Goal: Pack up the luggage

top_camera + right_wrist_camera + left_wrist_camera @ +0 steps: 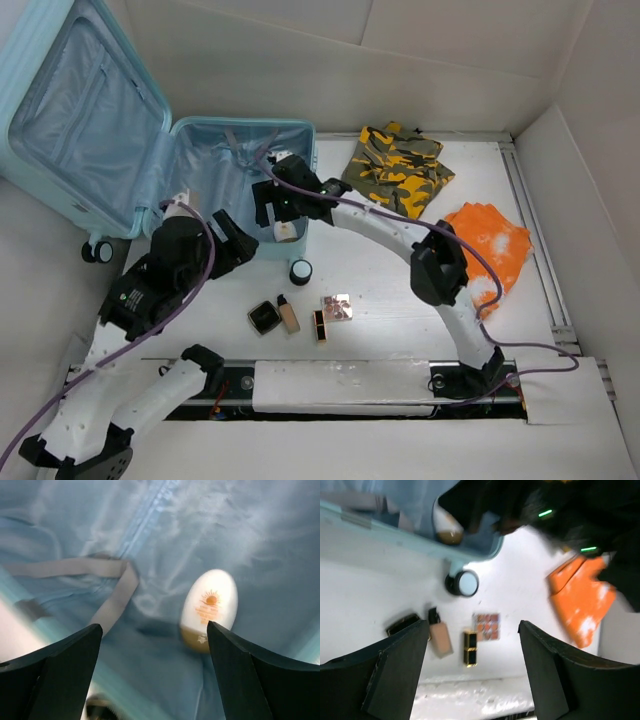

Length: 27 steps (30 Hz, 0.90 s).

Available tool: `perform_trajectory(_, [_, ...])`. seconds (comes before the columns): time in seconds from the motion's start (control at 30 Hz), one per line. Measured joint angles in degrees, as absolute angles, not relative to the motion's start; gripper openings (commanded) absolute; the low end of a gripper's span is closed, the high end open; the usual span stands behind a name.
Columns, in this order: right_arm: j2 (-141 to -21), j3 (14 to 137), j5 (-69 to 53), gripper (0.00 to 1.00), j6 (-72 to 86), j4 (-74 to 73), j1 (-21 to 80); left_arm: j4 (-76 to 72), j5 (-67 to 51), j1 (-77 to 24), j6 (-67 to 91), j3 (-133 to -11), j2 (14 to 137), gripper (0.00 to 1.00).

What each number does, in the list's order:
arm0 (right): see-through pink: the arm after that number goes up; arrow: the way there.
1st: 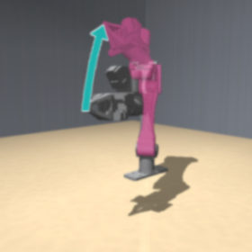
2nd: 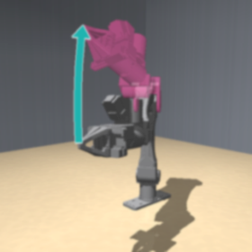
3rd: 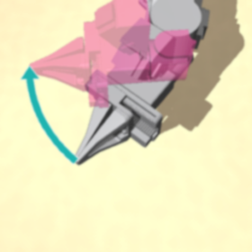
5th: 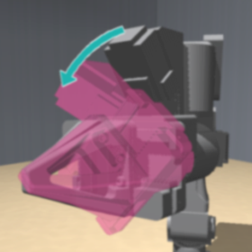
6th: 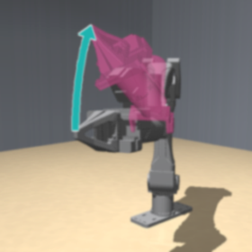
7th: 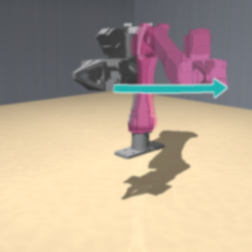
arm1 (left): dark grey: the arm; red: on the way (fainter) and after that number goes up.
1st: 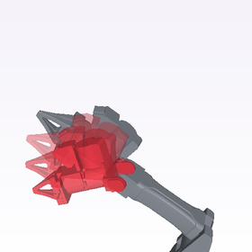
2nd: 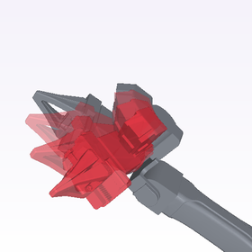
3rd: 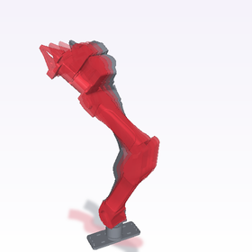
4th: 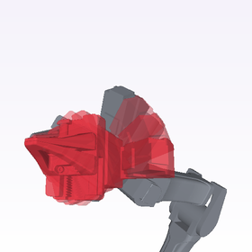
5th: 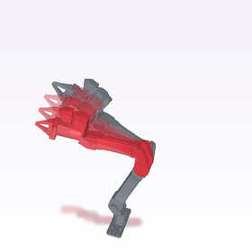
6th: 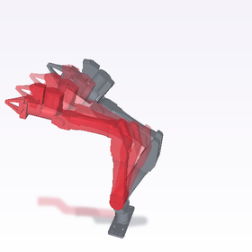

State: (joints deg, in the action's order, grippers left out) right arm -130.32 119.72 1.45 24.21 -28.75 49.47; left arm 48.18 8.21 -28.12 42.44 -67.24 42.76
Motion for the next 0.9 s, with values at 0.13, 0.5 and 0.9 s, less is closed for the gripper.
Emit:
perform_trajectory(0.13, [-121.4, 114.2, 1.4, 0.91, 24.4, -27.9, 48.6, 48.4, 4.1, -28.1, 42.4, -61.4, 44.0, 0.70])
perform_trajectory(0.5, [-83.2, 87.1, 5.3, 0.59, 23.2, -25.9, 40.4, 40.5, -6.2, -35.4, 37.9, -51.8, 61.5, 0.75])
perform_trajectory(0.9, [-67.9, 60.0, 4.6, 0.43, 22.7, -32.7, 40.5, 41.8, -1.5, -55.1, 46.3, -45.8, 66.8, 0.71])
